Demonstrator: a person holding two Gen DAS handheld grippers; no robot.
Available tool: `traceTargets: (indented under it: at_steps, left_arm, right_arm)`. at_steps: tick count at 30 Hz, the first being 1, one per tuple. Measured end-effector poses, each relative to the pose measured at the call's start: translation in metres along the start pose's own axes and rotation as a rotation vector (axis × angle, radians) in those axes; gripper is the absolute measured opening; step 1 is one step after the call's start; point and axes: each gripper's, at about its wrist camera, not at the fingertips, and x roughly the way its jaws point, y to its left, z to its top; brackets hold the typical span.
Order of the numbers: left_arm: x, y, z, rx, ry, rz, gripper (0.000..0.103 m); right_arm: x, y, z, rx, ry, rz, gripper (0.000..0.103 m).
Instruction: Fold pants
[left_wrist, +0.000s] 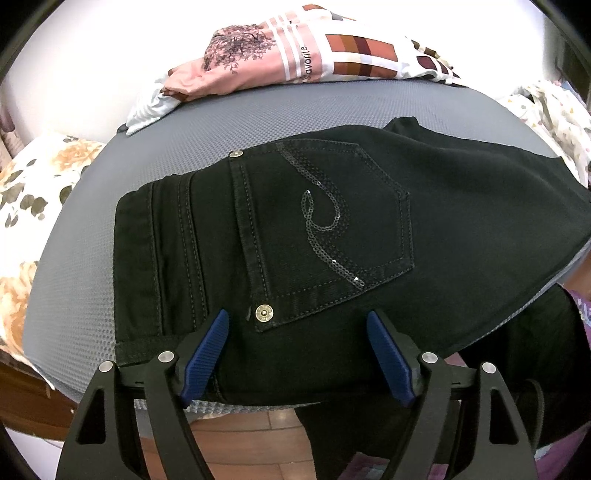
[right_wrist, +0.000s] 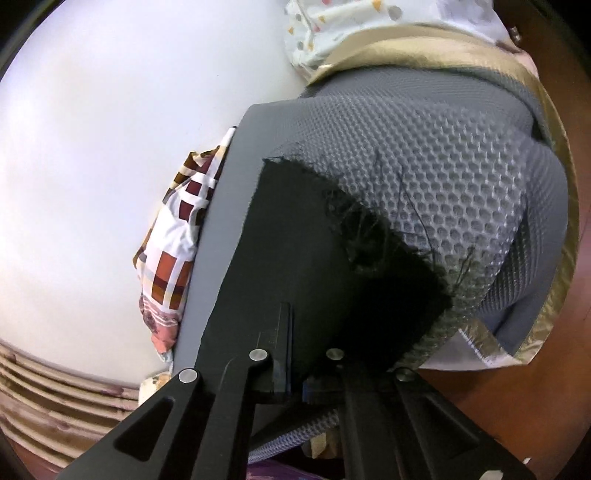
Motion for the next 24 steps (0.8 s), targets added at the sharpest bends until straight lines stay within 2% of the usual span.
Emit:
traceTargets:
  at_steps: [5, 13, 16, 18, 20, 21, 23, 24]
  left_arm:
    - [-0.002, -0.005, 0.001, 0.017, 0.000, 0.011, 0.080]
    - [-0.002, -0.004, 0.000, 0.013, -0.002, 0.002, 0.082]
    - [-0.003, -0.006, -0.001, 0.021, -0.003, 0.009, 0.082]
    - [-0.003, -0.007, -0.001, 0.022, -0.002, 0.009, 0.082]
    - [-0.006, -0.008, 0.000, 0.027, 0.002, 0.018, 0.082]
    - [-0.008, -0.009, 0.001, 0.031, 0.001, 0.022, 0.082]
    - [-0.015, -0.011, 0.002, 0.044, -0.006, 0.032, 0.082]
    - [-0.021, -0.013, 0.004, 0.052, -0.018, 0.042, 0.082]
  right_arm:
    - [0.000, 0.012, 0.004, -0.053, -0.008, -0.031, 0.003]
    - [-0.013, -0.025, 0.010, 0.048, -0.033, -0.025, 0.003]
    - [-0.023, -0.029, 0.015, 0.056, -0.063, -0.058, 0.003]
    - [-0.031, -0.028, 0.018, 0.038, -0.085, -0.120, 0.002]
    - [-0.044, -0.018, 0.019, 0.019, -0.134, -0.214, 0.012]
    - [-0.048, -0.011, 0.018, 0.000, -0.155, -0.234, 0.012]
    - [-0.054, 0.016, 0.012, -0.078, -0.170, -0.207, 0.012]
    - [-0.052, 0.033, 0.005, -0.120, -0.146, -0.145, 0.012]
